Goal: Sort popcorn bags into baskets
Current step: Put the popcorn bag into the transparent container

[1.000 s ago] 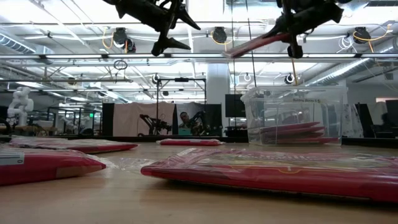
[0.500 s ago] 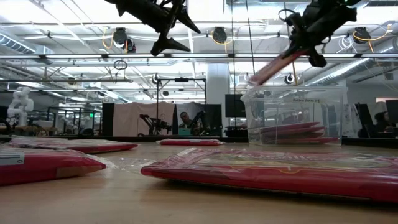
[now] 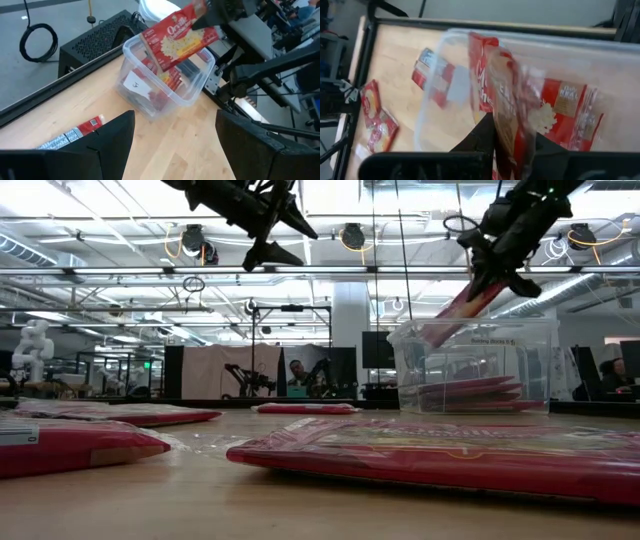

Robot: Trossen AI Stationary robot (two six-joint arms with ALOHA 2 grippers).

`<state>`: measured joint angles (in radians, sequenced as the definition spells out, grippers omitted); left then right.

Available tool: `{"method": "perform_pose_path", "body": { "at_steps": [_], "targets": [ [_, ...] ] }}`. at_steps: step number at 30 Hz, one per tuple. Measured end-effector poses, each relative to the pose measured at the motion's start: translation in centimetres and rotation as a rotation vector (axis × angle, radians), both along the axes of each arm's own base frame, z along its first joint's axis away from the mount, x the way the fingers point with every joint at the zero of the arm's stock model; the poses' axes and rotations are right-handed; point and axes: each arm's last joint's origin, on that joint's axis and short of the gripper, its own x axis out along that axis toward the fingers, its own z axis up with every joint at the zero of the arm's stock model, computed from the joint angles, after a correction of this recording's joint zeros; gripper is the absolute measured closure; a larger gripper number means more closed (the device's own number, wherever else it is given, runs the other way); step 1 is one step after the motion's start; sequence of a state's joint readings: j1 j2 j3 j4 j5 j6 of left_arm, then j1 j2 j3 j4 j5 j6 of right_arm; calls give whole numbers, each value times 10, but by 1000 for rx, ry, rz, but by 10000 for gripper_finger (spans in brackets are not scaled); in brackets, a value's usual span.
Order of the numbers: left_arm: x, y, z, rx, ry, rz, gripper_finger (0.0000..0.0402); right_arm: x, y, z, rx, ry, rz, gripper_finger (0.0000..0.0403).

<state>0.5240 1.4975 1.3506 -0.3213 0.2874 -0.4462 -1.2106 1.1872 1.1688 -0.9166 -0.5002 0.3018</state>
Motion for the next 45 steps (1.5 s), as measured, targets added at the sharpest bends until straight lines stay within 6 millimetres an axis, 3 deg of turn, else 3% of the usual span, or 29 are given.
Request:
{"method": "perform_pose_path", "body": {
  "at_steps": [5,16,35,40,45],
  "targets": [
    [0,0,0,3,-1,-1,119,3,-6,-13,53,19,6,382],
    [0,0,0,14,0,-8,119,5,-5,-15,57,44,22,381],
    [0,0,0,29,3,-16,119,14,-27,-37,74,124,20,379],
    [1,-2,0,17,1,-17,119,11,-24,-37,77,175,5,352],
    [4,-7,0,19,1,-34,119,11,-23,-38,84,207,-24,293]
  ]
}}
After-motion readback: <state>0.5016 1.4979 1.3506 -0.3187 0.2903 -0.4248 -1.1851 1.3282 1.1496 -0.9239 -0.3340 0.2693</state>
